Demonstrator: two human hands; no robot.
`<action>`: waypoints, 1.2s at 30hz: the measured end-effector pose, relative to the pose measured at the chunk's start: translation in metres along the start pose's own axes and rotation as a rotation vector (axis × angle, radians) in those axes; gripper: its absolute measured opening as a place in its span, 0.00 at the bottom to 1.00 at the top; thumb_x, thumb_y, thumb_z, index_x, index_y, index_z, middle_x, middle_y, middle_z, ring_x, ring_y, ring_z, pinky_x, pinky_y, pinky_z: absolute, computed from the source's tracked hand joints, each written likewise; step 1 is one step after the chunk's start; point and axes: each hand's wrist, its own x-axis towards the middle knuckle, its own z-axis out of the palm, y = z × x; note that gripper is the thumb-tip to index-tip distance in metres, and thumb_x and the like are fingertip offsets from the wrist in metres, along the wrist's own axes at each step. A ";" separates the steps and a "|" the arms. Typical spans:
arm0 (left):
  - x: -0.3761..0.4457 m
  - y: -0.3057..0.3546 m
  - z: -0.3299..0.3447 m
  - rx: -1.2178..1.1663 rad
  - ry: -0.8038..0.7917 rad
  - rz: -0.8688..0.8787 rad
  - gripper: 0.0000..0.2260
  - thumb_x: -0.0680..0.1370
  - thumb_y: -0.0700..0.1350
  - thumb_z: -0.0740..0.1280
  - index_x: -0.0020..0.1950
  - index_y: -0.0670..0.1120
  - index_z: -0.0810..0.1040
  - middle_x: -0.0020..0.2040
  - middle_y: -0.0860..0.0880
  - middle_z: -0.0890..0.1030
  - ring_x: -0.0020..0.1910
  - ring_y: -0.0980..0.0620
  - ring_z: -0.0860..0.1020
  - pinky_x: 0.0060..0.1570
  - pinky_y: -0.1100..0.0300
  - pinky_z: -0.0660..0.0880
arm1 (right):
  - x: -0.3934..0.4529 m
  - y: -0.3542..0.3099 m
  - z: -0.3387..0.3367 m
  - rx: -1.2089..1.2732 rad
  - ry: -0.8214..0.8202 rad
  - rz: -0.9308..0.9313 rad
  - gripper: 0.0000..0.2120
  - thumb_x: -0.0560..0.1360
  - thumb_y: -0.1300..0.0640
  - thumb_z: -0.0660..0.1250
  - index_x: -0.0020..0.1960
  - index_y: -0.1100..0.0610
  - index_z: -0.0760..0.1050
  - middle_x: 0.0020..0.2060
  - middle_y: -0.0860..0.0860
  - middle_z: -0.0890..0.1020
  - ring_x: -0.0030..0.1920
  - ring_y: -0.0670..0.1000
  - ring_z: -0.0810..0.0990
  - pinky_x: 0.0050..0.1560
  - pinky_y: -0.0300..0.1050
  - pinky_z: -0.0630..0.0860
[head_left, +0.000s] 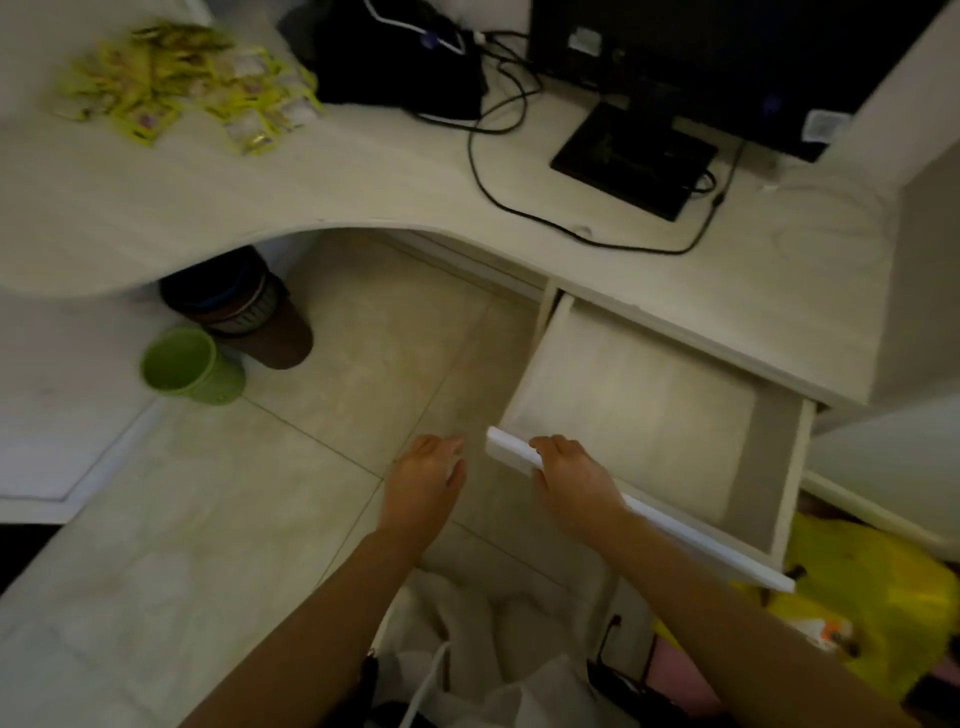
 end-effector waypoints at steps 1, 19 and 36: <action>-0.002 -0.008 -0.009 -0.004 0.017 -0.033 0.11 0.76 0.41 0.67 0.59 0.43 0.80 0.50 0.44 0.82 0.50 0.46 0.80 0.49 0.55 0.76 | 0.008 -0.011 -0.002 -0.001 0.006 -0.025 0.18 0.79 0.57 0.57 0.69 0.55 0.66 0.61 0.52 0.75 0.57 0.52 0.75 0.57 0.47 0.76; 0.051 -0.221 -0.194 0.011 0.250 -0.348 0.12 0.76 0.43 0.68 0.59 0.48 0.79 0.52 0.49 0.81 0.50 0.49 0.80 0.47 0.61 0.73 | 0.178 -0.251 -0.033 0.097 -0.008 -0.157 0.20 0.81 0.53 0.53 0.72 0.55 0.61 0.66 0.54 0.72 0.62 0.55 0.75 0.60 0.51 0.74; 0.257 -0.335 -0.304 -0.060 0.470 -0.504 0.13 0.78 0.45 0.66 0.62 0.49 0.77 0.52 0.48 0.81 0.48 0.52 0.79 0.47 0.62 0.73 | 0.427 -0.390 -0.127 0.022 0.122 -0.423 0.18 0.80 0.53 0.56 0.69 0.53 0.65 0.63 0.51 0.74 0.62 0.52 0.72 0.59 0.46 0.71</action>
